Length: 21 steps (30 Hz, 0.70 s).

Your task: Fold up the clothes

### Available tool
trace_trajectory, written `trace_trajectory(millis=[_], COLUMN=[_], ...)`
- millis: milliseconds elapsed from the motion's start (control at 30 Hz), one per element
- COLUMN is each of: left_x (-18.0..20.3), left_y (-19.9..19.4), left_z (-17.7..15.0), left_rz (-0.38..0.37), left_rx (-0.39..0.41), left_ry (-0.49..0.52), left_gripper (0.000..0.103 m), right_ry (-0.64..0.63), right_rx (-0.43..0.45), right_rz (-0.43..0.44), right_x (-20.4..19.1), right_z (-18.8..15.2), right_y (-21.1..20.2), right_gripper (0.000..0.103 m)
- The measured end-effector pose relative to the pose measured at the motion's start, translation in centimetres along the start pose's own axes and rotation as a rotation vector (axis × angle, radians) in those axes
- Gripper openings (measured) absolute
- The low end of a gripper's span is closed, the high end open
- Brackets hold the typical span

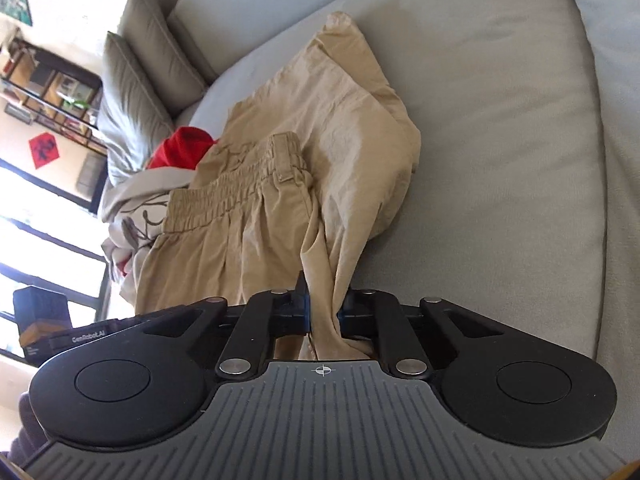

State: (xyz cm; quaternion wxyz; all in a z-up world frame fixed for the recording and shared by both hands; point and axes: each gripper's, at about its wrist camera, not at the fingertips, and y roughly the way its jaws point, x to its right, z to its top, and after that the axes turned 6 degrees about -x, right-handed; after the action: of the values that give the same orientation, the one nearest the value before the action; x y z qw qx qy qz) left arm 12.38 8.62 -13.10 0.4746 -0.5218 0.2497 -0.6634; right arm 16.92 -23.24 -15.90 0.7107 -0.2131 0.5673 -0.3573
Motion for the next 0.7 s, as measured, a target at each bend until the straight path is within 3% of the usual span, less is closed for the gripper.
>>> trace_trajectory(millis=[267, 333, 400, 467, 500, 633, 700], left_x=[2.4, 2.5, 2.3, 2.2, 2.2, 2.7, 2.9], left_y=[-0.6, -0.6, -0.5, -1.1, -1.5, -4.5, -6.3], left_z=[-0.3, -0.8, -1.1, -1.6, -1.9, -3.6, -4.5], left_rz=[-0.032, -0.020, 0.000, 0.031, 0.048, 0.136, 0.166], left_rx=[-0.090, -0.111, -0.117, -0.100, -0.089, -0.037, -0.006], left_ry=[0.178, 0.186, 0.162, 0.151, 0.149, 0.178, 0.165], left_gripper=[0.035, 0.036, 0.044, 0.052, 0.053, 0.060, 0.059], right_ry=[0.144, 0.205, 0.200, 0.211, 0.227, 0.247, 0.254], right_rx=[0.071, 0.089, 0.103, 0.098, 0.086, 0.095, 0.105], right_rz=[-0.072, -0.070, -0.095, -0.147, -0.194, -0.250, -0.288], right_x=[-1.3, -1.2, -1.2, -0.9, -0.8, -1.6, -2.5], right_z=[-6.1, -8.0, -9.0, -9.7, -9.8, -11.0, -11.9], right_y=[-5.1, -6.2, -6.4, -6.1, -6.1, -7.8, -9.2], right_gripper=[0.007, 0.007, 0.009, 0.024, 0.039, 0.053, 0.054])
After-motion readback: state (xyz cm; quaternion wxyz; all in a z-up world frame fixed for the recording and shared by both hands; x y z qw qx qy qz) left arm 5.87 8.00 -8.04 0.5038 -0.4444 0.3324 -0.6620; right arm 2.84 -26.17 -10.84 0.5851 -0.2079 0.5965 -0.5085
